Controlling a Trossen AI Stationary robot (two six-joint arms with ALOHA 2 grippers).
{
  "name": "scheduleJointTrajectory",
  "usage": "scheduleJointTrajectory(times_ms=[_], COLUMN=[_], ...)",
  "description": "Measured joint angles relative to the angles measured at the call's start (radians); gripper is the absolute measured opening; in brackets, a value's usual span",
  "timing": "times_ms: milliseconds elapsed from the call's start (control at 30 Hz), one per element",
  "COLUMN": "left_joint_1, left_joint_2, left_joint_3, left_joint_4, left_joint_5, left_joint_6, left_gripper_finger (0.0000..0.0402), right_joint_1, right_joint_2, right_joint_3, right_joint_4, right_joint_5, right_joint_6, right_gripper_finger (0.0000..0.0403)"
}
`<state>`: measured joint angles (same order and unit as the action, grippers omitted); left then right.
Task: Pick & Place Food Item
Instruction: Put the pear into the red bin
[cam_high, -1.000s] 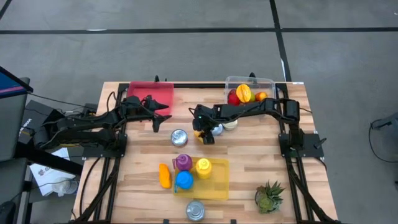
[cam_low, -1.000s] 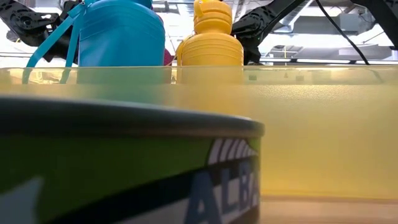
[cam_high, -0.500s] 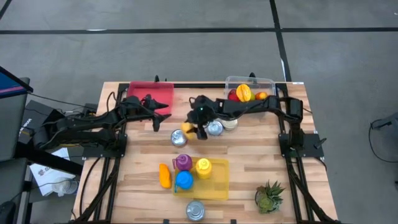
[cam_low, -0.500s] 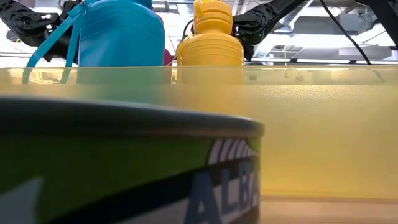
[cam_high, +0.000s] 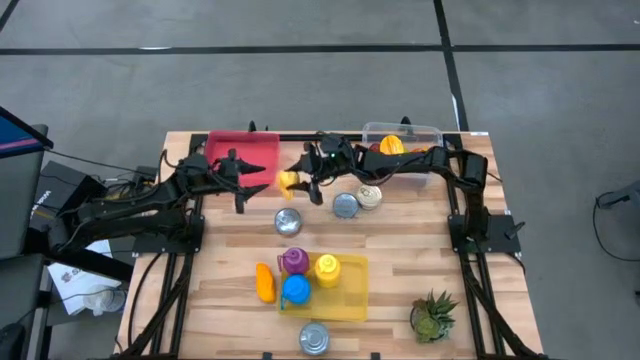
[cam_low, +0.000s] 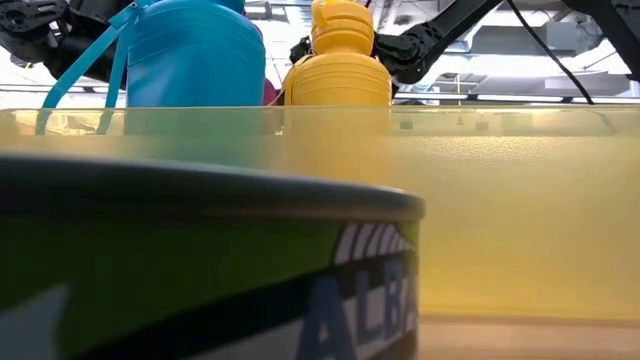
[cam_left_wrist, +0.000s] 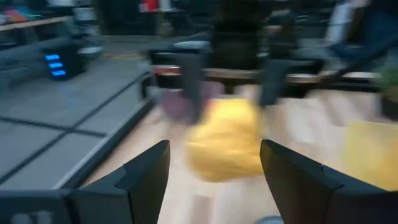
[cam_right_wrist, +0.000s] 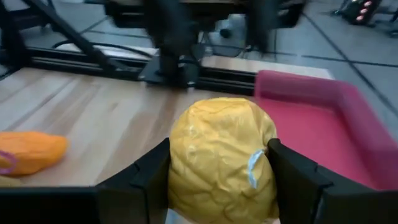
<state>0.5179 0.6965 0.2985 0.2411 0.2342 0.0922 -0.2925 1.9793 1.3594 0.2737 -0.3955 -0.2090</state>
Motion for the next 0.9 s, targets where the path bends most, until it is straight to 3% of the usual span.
scheduleJointTrajectory(times_ms=[167, 433, 667, 900], left_joint_1=[-0.002, -0.002, 0.018, 0.077], left_joint_2=[0.029, 0.167, 0.288, 0.325], left_joint_3=[0.0, 0.0, 0.0, 0.0], left_joint_4=[0.02, 0.16, 0.249, 0.274], left_joint_5=[0.123, 0.137, 0.14, 0.134], left_joint_6=[-0.075, -0.156, -0.179, -0.223], left_gripper_finger=[0.0254, 0.0297, 0.0301, 0.0302], right_joint_1=[-0.018, -0.002, 0.004, 0.004], right_joint_2=[0.0, 0.0, 0.002, 0.002], right_joint_3=[0.0, 0.0, -0.002, -0.002], right_joint_4=[0.026, 0.02, -0.011, -0.015], right_joint_5=[0.003, 0.039, 0.053, 0.035], right_joint_6=[-0.001, -0.039, -0.052, -0.057], right_gripper_finger=[0.0202, 0.0202, 0.0202, 0.0202])
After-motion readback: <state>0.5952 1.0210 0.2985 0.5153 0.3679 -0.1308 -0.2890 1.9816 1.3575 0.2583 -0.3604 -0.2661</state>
